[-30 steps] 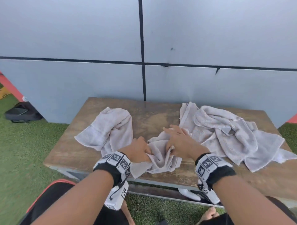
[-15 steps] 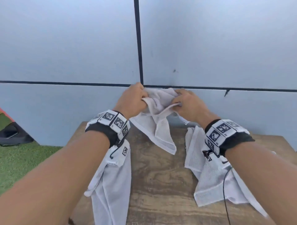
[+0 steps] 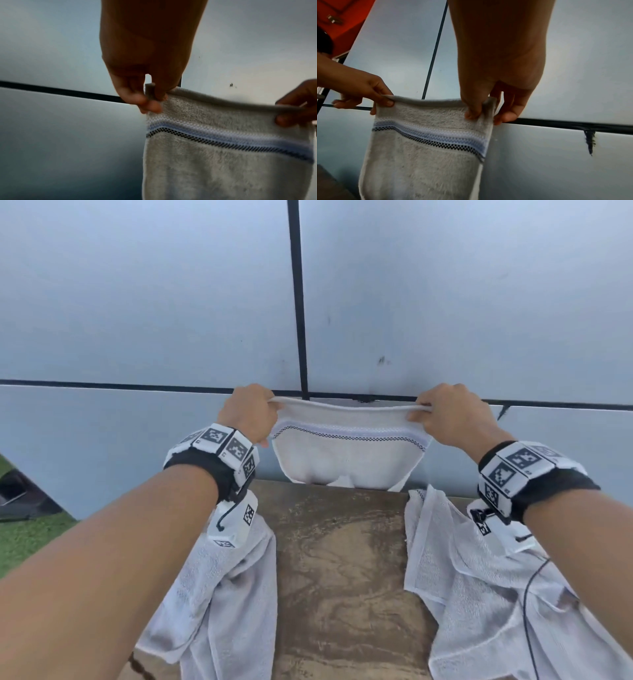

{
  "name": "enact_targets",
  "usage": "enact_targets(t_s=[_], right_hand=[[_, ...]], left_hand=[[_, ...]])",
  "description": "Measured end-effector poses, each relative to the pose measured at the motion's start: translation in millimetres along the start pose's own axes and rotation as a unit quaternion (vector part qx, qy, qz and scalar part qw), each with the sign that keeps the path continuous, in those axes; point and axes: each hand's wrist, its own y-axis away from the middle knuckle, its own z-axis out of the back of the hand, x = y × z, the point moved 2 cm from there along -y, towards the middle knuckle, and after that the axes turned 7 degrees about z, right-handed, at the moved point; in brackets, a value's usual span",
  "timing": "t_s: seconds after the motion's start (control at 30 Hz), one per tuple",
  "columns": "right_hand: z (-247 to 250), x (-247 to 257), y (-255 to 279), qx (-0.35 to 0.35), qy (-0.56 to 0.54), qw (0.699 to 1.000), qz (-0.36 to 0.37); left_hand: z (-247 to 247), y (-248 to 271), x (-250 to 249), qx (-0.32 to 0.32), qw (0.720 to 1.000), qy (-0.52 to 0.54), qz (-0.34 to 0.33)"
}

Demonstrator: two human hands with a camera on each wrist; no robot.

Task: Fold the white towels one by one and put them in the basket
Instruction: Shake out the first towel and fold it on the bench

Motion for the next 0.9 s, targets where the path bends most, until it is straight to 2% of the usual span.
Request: enact_targets(t_s=[0.03,0.1,0.17,0.23,0.3,0.33,0.43,0.6,0.73,0.9], right_hand=[[1.4,-1.7,-0.6,-0.004,-0.004,1.000,-0.011],[5.3,-4.9,-3.5,-0.034,-0.022,0.999,-0.020],[8.4,-5.9,-7.2,-0.083,-0.057,0.995,0.003],[11.5,-5.8,-8.1,-0.131,-0.073,0.988,0.026],[13.8,-4.9,-6.2,-0.153,-0.080,0.984,0.038],[13.9,-5.1,-4.0,-0.143,-0.080,0.986,0.038],[12.4,-6.1,8.5,-0.101,-0.076,0.991,0.034],[12.9,-4.6,39.7,-0.131,-0.123,0.983,0.032],[15.0,0.0,70.3,-0.125,-0.143,0.981,0.047],[20.7,9.1,121.6,-0.094,-0.190,0.976,0.058]], left_hand=[[-1.2,-0.2,-1.5,0.032,0.995,0.098,0.017],[-1.3,-1.9,-6.6,0.053,0.963,0.262,0.039],[2.6,-5.2,-12.3,0.018,0.936,0.350,0.025],[8.9,-6.6,-17.0,-0.031,0.925,0.379,-0.002],[12.5,-7.1,-15.2,-0.068,0.938,0.339,-0.037],[12.7,-4.6,-12.5,-0.063,0.950,0.303,-0.048],[5.6,1.1,7.5,0.009,0.974,0.222,-0.049],[11.1,22.7,38.7,0.051,0.976,0.203,-0.052],[18.2,47.1,56.7,0.093,0.971,0.212,-0.060],[39.8,98.5,68.3,0.083,0.977,0.191,-0.039]])
